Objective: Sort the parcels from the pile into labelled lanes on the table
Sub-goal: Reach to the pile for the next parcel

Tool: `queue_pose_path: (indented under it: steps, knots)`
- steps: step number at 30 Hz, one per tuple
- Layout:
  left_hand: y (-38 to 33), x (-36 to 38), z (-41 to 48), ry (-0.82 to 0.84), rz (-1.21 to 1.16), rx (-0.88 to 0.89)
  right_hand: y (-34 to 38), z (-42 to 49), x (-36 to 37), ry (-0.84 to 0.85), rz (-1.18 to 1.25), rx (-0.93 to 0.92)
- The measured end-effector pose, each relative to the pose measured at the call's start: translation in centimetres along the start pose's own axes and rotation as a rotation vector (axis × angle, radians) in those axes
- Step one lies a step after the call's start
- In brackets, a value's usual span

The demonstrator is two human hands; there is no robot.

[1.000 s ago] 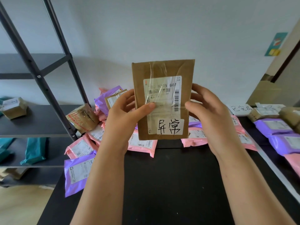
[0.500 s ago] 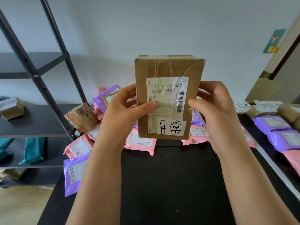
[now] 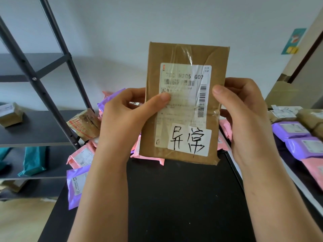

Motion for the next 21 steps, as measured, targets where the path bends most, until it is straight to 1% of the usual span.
queue_pose_path:
  steps: [4,12,14,17,21]
  knots:
    - [-0.1,0.2,-0.1,-0.020,-0.004,-0.024,0.0,-0.1,-0.1,0.000,0.007,0.013]
    - [1.2,0.0,0.6,-0.116,-0.064,-0.181,-0.4,-0.5,0.2,0.084,-0.024,-0.013]
    - [1.7,0.1,0.7,-0.103,-0.097,-0.226,-0.7,-0.5,0.2,0.098,-0.021,-0.009]
    - [2.4,0.1,0.9,-0.060,-0.237,-0.271,-1.2,-0.4,0.0,0.057,-0.005,0.043]
    - [3.2,-0.2,1.1,0.049,-0.238,-0.280,-2.2,-0.2,0.1,0.044,-0.028,0.155]
Point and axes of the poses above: each hand's wrist, its own z-axis towards the middle knuckle, its own x-axis out of the palm, y = z × x, the point moved 1 cm from there along z, towards the middle knuckle, and after that the axes turned 8 degrees about -z, right-handed, at the moved point
